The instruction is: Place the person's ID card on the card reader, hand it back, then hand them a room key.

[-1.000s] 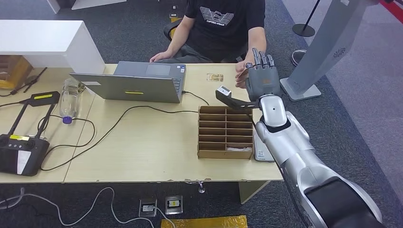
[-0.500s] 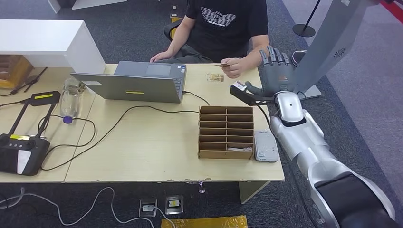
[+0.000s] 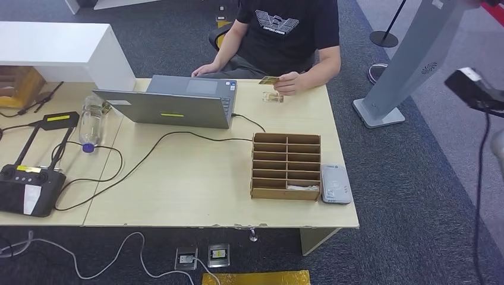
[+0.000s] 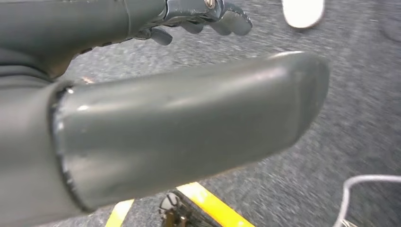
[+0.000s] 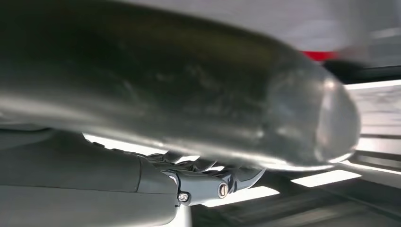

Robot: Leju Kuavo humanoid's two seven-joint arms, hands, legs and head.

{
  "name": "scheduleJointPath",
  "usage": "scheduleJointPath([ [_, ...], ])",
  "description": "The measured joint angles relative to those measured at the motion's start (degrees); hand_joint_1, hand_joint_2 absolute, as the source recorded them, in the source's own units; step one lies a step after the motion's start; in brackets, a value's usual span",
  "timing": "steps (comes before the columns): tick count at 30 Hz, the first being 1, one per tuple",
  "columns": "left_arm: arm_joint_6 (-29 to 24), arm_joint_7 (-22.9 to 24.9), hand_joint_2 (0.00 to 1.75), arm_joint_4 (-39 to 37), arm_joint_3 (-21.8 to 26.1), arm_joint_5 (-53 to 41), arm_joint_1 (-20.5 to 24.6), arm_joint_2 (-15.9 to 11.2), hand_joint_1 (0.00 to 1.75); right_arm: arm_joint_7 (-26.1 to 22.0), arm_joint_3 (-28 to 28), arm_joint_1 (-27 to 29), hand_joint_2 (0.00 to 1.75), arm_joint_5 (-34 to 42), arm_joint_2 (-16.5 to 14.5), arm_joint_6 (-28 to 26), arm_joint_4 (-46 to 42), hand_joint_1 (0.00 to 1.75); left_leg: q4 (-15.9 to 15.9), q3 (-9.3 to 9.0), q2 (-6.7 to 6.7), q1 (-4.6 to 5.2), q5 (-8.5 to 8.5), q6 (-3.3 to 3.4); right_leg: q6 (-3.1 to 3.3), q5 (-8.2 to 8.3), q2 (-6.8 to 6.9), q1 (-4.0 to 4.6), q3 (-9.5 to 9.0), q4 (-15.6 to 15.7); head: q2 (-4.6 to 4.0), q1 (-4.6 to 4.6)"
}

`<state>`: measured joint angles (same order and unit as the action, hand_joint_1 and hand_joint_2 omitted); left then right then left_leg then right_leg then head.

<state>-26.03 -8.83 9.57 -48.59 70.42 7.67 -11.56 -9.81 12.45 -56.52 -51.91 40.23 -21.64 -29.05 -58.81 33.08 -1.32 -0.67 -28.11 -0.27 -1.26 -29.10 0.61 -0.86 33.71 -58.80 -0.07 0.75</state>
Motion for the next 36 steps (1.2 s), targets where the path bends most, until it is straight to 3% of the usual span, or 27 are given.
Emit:
scheduleJointPath([
  [3, 0.29, 0.00, 0.00, -0.02, 0.00, 0.26, -0.40, 0.05, 0.00, 0.88, -2.89, 3.43, 0.00, 2.39, 6.00, 1.32, 2.61, 0.00, 0.03, 0.00, 0.26, 0.00, -0.14, 0.09, 0.00, 0.00, -0.21, 0.00, -0.03, 0.05, 0.00, -0.03],
  [6, 0.50, -0.02, 0.00, -0.01, 0.00, 0.28, -0.11, 0.08, 0.00, 1.49, -4.55, 5.81, 0.00, 2.38, 9.45, 1.69, 4.35, 0.00, 0.04, -0.07, 0.70, 0.04, -0.22, 0.11, -0.01, 0.00, -0.63, -0.03, 0.05, 0.06, 0.00, -0.08],
  [9, 0.83, -0.35, 0.00, 0.01, 0.01, 0.72, 0.35, 0.25, 0.00, 5.03, -6.00, 8.71, 0.00, 3.60, 12.40, 4.00, 5.89, 0.00, 0.03, -0.25, 0.72, -0.07, -0.23, 0.11, -0.03, -0.03, -0.65, 0.08, -0.05, 0.12, 0.00, -0.08],
  [13, 1.39, -1.02, 0.00, 0.01, 0.03, 2.07, 0.29, 0.40, 0.00, 7.57, -12.65, 22.63, 0.00, 18.39, 16.33, 5.47, 8.60, 0.00, 0.05, -0.32, -0.15, -0.26, -0.29, 0.17, -0.04, -0.30, 0.22, 0.29, -0.65, 0.27, 0.00, -0.02],
  [16, 1.35, -0.95, 0.00, -0.01, 0.06, 2.71, 0.06, 0.41, 0.00, 7.45, -19.41, 33.24, 0.00, 28.89, 15.70, 3.29, 10.44, 0.00, 0.09, -0.35, -0.21, -0.24, -0.43, 0.14, 0.02, -0.37, 0.29, 0.27, -0.72, 0.26, 0.00, -0.07],
  [20, 1.70, -0.39, 0.00, 0.00, 0.21, 3.50, 0.32, 0.51, 0.00, 9.63, -26.58, 40.60, 0.00, 33.16, 12.55, -0.26, 12.25, 0.00, 0.15, -0.54, 0.14, -0.21, -0.50, 0.14, 0.04, -0.41, -0.02, 0.24, -0.73, 0.26, 0.00, -0.08],
  [23, 5.85, 1.40, 0.00, 0.01, 0.36, 4.63, 0.39, 0.75, 0.00, 13.66, -32.24, 43.55, 0.00, 35.54, 8.39, -3.59, 13.62, 0.00, 0.16, -0.66, 0.27, -0.33, -0.53, 0.09, 0.03, -0.42, -0.18, 0.36, -0.83, 0.26, 0.00, -0.05],
  [27, 14.47, 4.18, 0.00, 0.01, 0.94, 6.35, 0.43, 1.15, 0.00, 18.06, -38.76, 46.12, 0.00, 41.22, -1.45, -11.97, 15.40, 0.00, 0.16, -0.76, 0.43, -0.46, -0.55, 0.04, 0.05, -0.42, -0.42, 0.48, -0.88, 0.26, 0.00, -0.06],
  [30, 15.31, 4.10, 0.00, 0.03, 1.60, 6.78, 0.62, 1.40, 0.00, 20.51, -43.85, 47.11, 0.00, 44.07, -9.73, -16.84, 16.61, 0.00, 0.17, -0.83, 0.49, -0.58, -0.55, -0.04, 0.12, -0.43, -0.50, 0.60, -0.91, 0.25, 0.00, -0.08],
  [33, 15.24, 3.11, 0.00, 0.03, 1.98, 6.40, 0.65, 1.37, 0.00, 21.05, -48.69, 47.81, 0.00, 44.68, -17.05, -17.10, 17.46, 0.00, 0.18, -0.90, 0.60, -0.61, -0.57, -0.10, 0.23, -0.46, -0.63, 0.62, -0.89, 0.16, 0.00, -0.09],
  [36, 15.86, 2.37, 0.00, 0.03, 2.11, 5.83, 0.69, 1.06, 0.00, 20.95, -51.57, 48.01, 0.00, 45.72, -21.57, -14.37, 18.05, 0.00, 0.18, -0.92, 0.61, -0.61, -0.58, -0.13, 0.31, -0.51, -0.65, 0.62, -0.90, 0.11, 0.00, -0.04],
])
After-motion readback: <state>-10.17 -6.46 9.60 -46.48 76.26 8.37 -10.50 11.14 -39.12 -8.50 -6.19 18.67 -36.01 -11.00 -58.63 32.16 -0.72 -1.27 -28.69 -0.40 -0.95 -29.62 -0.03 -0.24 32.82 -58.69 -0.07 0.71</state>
